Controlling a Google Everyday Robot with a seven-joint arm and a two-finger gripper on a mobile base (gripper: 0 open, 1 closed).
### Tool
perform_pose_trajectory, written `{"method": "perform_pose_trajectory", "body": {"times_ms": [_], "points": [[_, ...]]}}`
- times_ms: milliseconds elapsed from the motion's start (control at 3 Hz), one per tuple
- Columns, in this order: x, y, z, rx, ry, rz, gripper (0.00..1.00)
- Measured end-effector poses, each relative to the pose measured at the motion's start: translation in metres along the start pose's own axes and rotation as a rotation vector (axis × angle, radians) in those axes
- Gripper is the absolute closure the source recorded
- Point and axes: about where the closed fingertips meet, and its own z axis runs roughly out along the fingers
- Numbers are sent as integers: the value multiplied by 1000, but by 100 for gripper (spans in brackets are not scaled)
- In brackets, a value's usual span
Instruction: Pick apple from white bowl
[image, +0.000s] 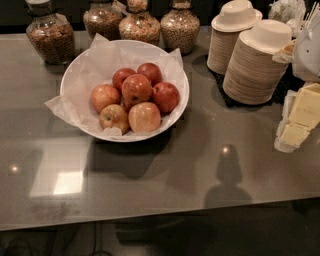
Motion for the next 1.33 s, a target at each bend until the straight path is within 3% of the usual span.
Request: {"method": "perform_pose_trajectory", "body": {"times_ms": [667, 1333], "points": [[-13, -4, 1, 12, -38, -14, 0], [-95, -8, 8, 19, -177, -156, 0]]}}
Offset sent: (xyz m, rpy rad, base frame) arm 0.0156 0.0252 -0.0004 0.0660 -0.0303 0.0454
